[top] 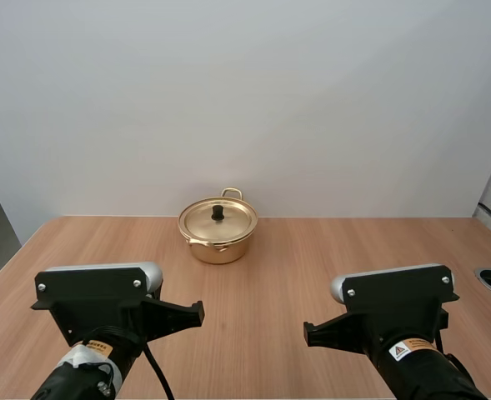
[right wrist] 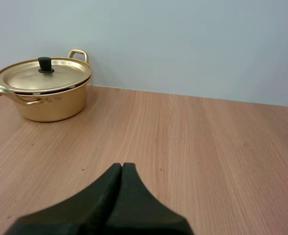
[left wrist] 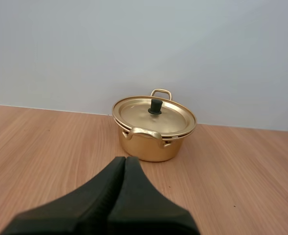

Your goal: Open the pot, put the car inside, and close it

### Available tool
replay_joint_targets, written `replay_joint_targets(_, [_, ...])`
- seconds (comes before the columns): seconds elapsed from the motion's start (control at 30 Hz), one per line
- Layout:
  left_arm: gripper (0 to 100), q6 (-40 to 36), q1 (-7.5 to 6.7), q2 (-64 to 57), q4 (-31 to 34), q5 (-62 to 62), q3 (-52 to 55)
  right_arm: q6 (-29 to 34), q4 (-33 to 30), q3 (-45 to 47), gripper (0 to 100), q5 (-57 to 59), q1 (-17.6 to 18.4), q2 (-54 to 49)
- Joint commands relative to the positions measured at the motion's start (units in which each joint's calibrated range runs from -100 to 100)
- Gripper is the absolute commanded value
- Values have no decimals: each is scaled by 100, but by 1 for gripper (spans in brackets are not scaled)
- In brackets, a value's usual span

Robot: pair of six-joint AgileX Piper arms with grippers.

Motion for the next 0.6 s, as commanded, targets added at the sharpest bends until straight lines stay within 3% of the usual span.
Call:
replay_joint_targets(0.0, [0, -4, -4, 0, 9, -62, 0, -1, 1, 0, 0, 1, 5, 0])
replay_joint_targets(0.57, [0, -4, -4, 0, 9, -96, 0, -1, 1, 0, 0, 1, 5, 0])
